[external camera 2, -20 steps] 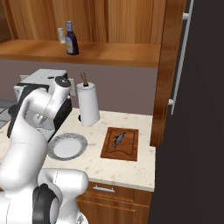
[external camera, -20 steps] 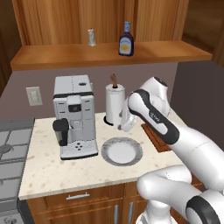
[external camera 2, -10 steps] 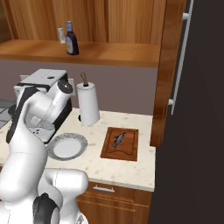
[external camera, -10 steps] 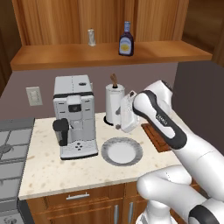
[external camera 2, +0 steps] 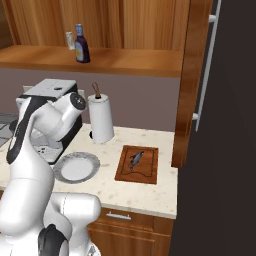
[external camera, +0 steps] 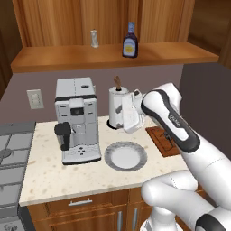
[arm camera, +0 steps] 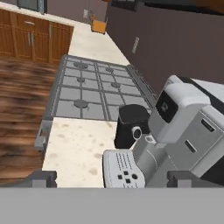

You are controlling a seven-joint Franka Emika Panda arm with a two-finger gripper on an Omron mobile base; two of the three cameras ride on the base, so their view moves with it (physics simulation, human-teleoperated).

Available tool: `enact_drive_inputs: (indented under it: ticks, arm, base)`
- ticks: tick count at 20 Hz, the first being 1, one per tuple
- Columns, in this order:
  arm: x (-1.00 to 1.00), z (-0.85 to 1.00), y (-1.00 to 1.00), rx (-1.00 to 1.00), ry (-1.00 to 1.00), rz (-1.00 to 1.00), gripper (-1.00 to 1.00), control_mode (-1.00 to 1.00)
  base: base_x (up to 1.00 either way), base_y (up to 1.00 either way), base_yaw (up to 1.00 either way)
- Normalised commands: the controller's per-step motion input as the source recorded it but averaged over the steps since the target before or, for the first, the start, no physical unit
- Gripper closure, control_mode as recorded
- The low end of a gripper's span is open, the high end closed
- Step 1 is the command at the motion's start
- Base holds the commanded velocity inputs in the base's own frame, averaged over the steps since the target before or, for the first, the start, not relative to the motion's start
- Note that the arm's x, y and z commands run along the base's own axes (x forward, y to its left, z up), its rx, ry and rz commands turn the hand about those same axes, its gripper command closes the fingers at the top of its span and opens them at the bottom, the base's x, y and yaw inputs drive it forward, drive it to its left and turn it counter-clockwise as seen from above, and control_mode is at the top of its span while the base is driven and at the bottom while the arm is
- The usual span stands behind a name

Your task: Pick the fish from the plate and place it on the cutting board. Then pick the condiment bottle from the cabinet and place it next to the cutting board.

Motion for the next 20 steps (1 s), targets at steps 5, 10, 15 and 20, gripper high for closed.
enact_drive_inputs:
  ticks: [5, 10, 15, 20]
  arm:
    - [-0.05, 0.43, 0.09, 0.11, 0.0, 0.04, -1.0, -1.0]
    - [-0.07, 0.39, 0.09, 0.1, 0.0, 0.03, -1.0, -1.0]
    - [-0.08, 0.36, 0.08, 0.09, 0.0, 0.03, -1.0, -1.0]
    - [-0.07, 0.37, 0.06, 0.07, -0.01, 0.01, -1.0, -1.0]
  base:
    - [0.0, 0.0, 0.0]
    - [0.0, 0.0, 0.0]
    - [0.0, 0.0, 0.0]
    - [0.0, 0.0, 0.0]
